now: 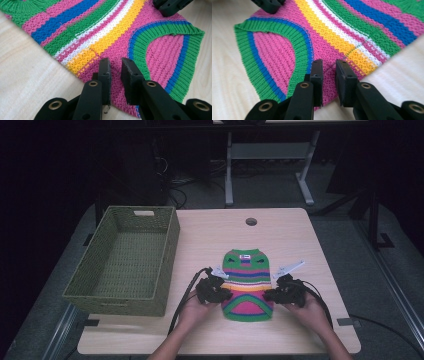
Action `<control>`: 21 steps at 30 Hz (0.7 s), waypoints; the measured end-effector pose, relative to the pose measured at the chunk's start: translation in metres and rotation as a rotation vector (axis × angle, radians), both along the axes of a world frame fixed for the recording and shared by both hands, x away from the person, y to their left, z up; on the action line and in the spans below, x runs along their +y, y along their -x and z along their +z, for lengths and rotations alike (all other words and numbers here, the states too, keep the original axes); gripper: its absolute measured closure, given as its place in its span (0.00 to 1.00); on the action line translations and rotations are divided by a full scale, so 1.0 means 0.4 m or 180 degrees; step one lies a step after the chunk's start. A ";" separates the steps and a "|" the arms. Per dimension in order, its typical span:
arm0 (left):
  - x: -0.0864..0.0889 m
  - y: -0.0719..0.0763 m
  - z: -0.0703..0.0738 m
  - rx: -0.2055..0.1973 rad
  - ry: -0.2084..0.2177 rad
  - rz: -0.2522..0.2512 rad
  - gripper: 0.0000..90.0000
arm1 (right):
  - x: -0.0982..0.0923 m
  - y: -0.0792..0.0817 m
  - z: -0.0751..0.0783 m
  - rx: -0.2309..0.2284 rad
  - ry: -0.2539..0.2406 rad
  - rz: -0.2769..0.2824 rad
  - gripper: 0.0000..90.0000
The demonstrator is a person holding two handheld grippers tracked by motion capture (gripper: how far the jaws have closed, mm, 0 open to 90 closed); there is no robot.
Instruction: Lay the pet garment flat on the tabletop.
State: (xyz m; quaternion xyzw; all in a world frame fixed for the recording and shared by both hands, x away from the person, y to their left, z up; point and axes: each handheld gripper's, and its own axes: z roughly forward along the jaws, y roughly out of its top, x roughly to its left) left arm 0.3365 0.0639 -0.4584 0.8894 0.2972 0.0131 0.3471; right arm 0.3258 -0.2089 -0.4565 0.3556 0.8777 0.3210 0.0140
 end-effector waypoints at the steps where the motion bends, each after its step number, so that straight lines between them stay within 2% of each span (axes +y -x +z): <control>1: -0.002 -0.005 0.002 -0.0012 -0.0046 -0.0007 0.86 | 0.001 -0.005 0.001 -0.0001 0.0022 -0.0014 0.84; 4: -0.006 -0.019 0.003 -0.0029 -0.0078 0.0021 0.85 | 0.000 -0.028 -0.001 0.0029 -0.0013 -0.0050 0.84; 7: -0.005 -0.030 0.000 -0.0018 -0.0040 0.0057 0.85 | -0.003 -0.039 -0.004 0.0049 -0.0078 -0.0081 0.84; 9: -0.006 -0.036 -0.003 -0.0005 0.0024 0.0122 0.85 | -0.003 -0.046 -0.004 0.0042 -0.0068 -0.0110 0.83; 10: -0.003 -0.041 -0.001 -0.0007 -0.0033 0.0068 0.85 | -0.003 -0.052 -0.004 0.0051 -0.0059 -0.0107 0.83; 15: -0.009 -0.057 0.001 -0.0015 -0.0047 0.0135 0.84 | 0.000 -0.072 -0.001 0.0047 -0.0008 -0.0112 0.82; 20: -0.009 -0.072 -0.002 -0.0022 -0.0008 0.0193 0.84 | -0.009 -0.087 -0.008 0.0074 -0.0140 -0.0218 0.82; 21: -0.009 -0.074 -0.004 -0.0009 0.0038 0.0240 0.84 | -0.011 -0.090 -0.010 0.0075 -0.0153 -0.0236 0.82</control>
